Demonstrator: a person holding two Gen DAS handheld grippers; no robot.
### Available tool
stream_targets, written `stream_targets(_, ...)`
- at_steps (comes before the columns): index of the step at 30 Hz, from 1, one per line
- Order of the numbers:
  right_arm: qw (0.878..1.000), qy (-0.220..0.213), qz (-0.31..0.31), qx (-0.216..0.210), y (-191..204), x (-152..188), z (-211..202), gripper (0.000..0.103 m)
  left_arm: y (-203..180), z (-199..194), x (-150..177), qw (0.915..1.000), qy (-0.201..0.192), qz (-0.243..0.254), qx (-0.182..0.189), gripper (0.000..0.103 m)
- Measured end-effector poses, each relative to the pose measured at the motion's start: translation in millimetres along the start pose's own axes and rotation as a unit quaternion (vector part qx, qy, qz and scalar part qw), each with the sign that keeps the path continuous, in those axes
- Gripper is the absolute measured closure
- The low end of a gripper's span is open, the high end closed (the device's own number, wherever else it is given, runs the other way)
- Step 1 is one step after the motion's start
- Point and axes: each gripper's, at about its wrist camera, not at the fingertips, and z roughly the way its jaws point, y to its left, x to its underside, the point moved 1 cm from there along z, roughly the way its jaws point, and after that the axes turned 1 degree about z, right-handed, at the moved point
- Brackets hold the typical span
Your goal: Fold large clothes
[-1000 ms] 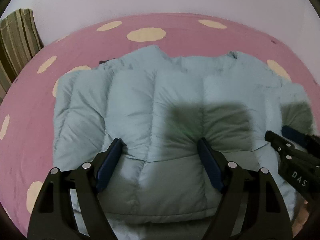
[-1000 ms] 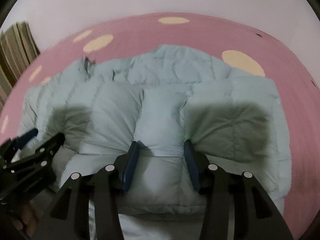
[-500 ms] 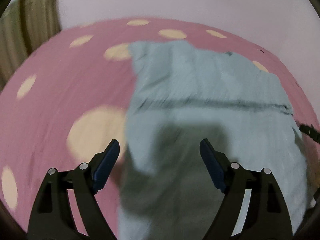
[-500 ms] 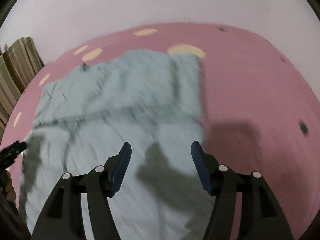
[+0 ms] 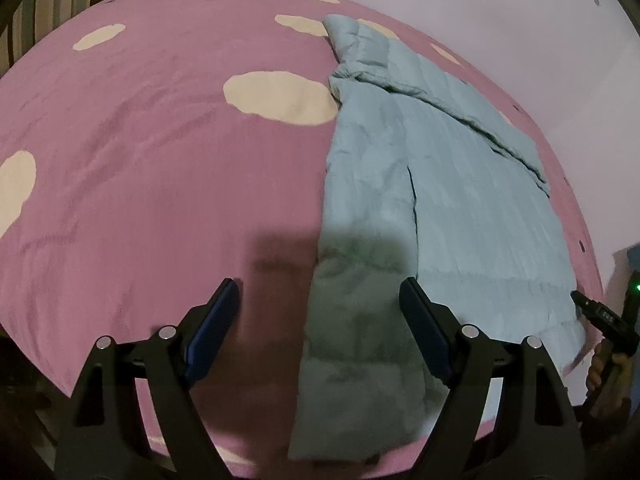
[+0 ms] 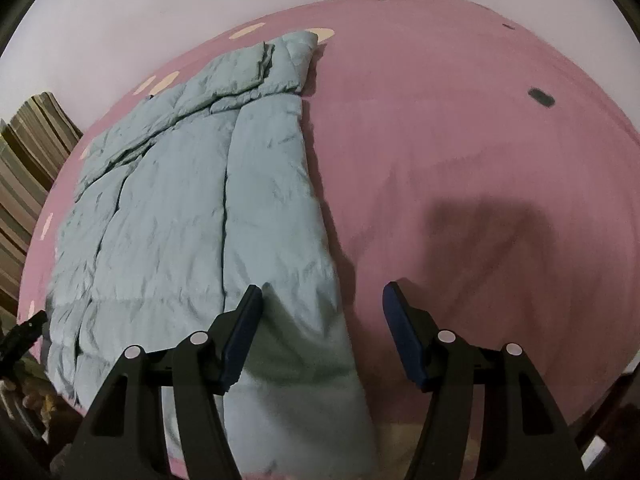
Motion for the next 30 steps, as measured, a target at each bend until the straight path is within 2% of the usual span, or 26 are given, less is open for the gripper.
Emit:
stream_targets(3,1.0,0.002,-0.003,-0.005,0,12,-4,0.041,-2,-5,8,0.9999,0.005,0.01,0.013,0.021)
stream_targets(9,1.0,0.0,-0.014,-0.015,3,24,-9,0.041,-8,-5,21,0.9976,0.023,0.016,0.063,0.021)
stream_targets(14,1.0,0.0,-0.015,-0.02,3,28,-11,0.041,-11,-7,26,0.9974,0.026,0.029,0.061,0.025)
stream_targets(20,0.999,0.005,-0.031,-0.024,6,36,-15,0.05,-9,-11,33,0.9968,0.031,0.023,0.07,0.03)
stream_targets(25,0.999,0.006,-0.032,-0.028,6,43,-18,0.064,-12,-14,38,0.9962,0.036,0.019,0.077,0.047)
stream_targets(30,0.998,0.009,-0.042,-0.037,8,47,-22,0.087,-9,-15,41,0.9953,0.039,0.003,0.089,0.082)
